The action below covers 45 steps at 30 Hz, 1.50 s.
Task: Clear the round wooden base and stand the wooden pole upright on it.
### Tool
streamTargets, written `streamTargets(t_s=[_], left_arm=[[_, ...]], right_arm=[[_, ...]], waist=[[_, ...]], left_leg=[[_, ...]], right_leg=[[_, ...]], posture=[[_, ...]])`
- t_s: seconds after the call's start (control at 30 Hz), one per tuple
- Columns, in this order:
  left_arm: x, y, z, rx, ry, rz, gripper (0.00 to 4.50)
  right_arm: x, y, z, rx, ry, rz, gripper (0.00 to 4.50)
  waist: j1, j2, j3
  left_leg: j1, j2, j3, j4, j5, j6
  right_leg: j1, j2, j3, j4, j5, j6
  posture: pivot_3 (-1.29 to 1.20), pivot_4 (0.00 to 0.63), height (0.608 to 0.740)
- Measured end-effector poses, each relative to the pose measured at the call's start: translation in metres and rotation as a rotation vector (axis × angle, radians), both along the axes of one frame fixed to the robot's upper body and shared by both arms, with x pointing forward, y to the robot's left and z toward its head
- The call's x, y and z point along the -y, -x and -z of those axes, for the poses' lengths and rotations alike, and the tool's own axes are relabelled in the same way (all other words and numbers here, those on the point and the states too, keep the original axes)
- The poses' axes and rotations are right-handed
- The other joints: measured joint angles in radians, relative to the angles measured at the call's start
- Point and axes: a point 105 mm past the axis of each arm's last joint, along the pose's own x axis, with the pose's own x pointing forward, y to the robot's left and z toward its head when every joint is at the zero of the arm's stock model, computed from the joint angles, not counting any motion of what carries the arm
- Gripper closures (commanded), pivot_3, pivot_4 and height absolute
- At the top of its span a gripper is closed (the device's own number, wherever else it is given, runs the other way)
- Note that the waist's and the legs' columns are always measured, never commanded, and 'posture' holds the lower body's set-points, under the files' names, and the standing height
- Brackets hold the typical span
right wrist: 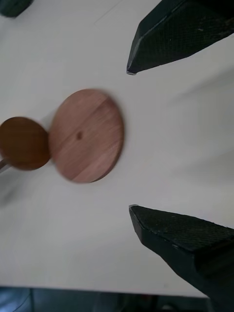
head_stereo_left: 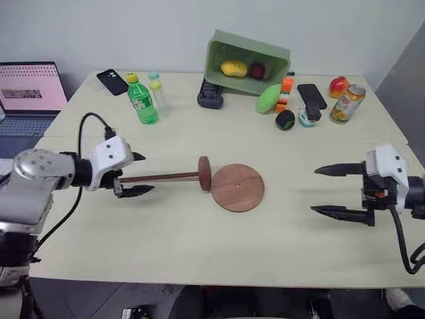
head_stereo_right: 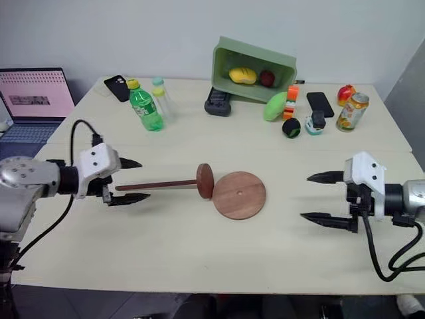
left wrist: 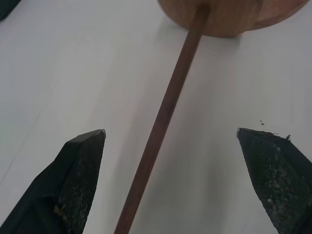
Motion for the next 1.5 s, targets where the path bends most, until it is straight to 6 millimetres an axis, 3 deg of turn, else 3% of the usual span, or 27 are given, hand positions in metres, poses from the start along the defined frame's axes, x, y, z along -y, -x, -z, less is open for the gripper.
streamTargets(t_s=[0.17, 0.4, 0.83, 0.93, 1.3, 1.5], left_arm=[[0.027, -0.011, 0.009, -0.031, -0.098, 0.066, 0.0], [0.052, -0.022, 0.02, -0.101, -0.199, 0.128, 0.0], [0.052, -0.043, 0.045, -0.184, -0.391, 0.167, 0.0], [0.054, -0.048, 0.047, -0.172, -0.432, 0.194, 0.4], [0.052, -0.057, 0.049, -0.135, -0.52, 0.229, 2.84], [0.055, -0.057, 0.052, -0.14, -0.524, 0.232, 3.95]], right_arm=[[-0.029, 0.005, -0.008, -0.013, -0.046, -0.05, 0.01], [-0.044, 0.007, -0.006, -0.04, -0.062, -0.083, 0.01], [-0.054, 0.008, -0.004, -0.038, -0.081, -0.097, 0.01], [-0.054, 0.01, -0.004, -0.045, -0.082, -0.102, 0.0], [-0.057, 0.012, -0.006, -0.054, -0.093, -0.115, 0.0], [-0.057, 0.012, -0.007, -0.049, -0.093, -0.117, 0.0]], waist=[[0.0, 0.0, 0.0], [0.001, 0.0, 0.0], [0.001, 0.0, 0.0], [0.001, 0.0, 0.0], [0.0, 0.0, 0.0], [0.002, -0.001, 0.0]], left_leg=[[-0.005, -0.001, 0.0, 0.002, 0.0, 0.0], [-0.01, -0.001, -0.001, 0.004, 0.0, 0.0], [-0.011, -0.002, -0.002, 0.004, 0.0, 0.0], [-0.011, -0.002, -0.003, 0.005, 0.0, 0.0], [-0.011, -0.002, -0.003, 0.009, 0.0, 0.0], [-0.011, -0.002, -0.003, 0.014, 0.0, 0.001]], right_leg=[[-0.003, 0.0, -0.001, 0.0, 0.0, 0.0], [-0.007, 0.0, -0.002, 0.0, 0.0, 0.0], [-0.008, 0.0, -0.003, 0.001, 0.0, 0.0], [-0.008, 0.0, -0.003, 0.001, 0.0, 0.0], [-0.008, 0.0, -0.003, 0.006, 0.0, 0.0], [-0.008, 0.0, -0.003, 0.011, 0.0, 0.0]], posture=[[0.0, 0.15, 0.74], [0.0, 0.15, 0.74], [0.0, 0.15, 0.74], [0.0, 0.15, 0.74], [0.0, 0.15, 0.74], [0.0, 0.15, 0.74]])
